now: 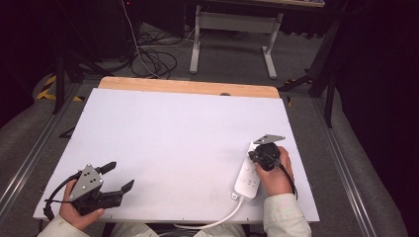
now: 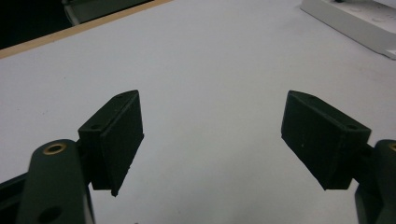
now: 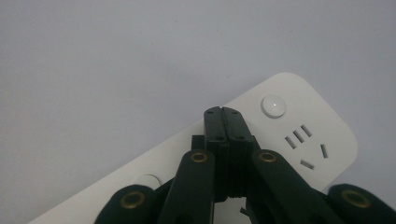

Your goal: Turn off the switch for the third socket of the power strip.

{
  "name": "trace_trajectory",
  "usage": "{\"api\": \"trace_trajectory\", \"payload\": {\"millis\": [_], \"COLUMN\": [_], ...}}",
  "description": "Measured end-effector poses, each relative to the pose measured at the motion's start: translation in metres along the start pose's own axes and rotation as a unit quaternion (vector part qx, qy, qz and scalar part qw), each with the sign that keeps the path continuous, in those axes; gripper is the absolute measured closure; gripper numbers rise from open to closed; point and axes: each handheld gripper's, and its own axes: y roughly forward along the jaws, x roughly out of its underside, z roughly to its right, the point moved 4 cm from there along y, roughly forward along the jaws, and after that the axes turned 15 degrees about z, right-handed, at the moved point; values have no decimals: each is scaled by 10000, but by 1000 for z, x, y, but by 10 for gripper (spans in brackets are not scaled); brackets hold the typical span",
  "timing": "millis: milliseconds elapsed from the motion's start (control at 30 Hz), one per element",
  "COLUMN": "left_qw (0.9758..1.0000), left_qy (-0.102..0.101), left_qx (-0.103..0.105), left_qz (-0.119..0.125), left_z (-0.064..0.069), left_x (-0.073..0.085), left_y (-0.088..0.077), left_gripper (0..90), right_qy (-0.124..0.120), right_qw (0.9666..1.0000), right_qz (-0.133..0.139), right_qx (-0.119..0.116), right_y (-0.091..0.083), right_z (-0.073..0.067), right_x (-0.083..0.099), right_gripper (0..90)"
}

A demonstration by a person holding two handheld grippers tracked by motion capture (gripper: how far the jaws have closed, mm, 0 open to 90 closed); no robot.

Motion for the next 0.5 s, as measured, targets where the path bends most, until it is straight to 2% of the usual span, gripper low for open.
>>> {"api": "trace_trajectory", "payload": {"millis": [500], "left_qw": [10000], "left_qy": [12], "left_qx": [-17], "left_qz": [-3], "left_z": [0], "left_x": [0], "left_y": [0], "left_gripper": [215], "right_qy": [-48], "right_qw": [10000], "right_qz": [23], "right_qx": [84], "right_y": [0], "right_z": [-2], "right_x": [1], "right_gripper": [900]}}
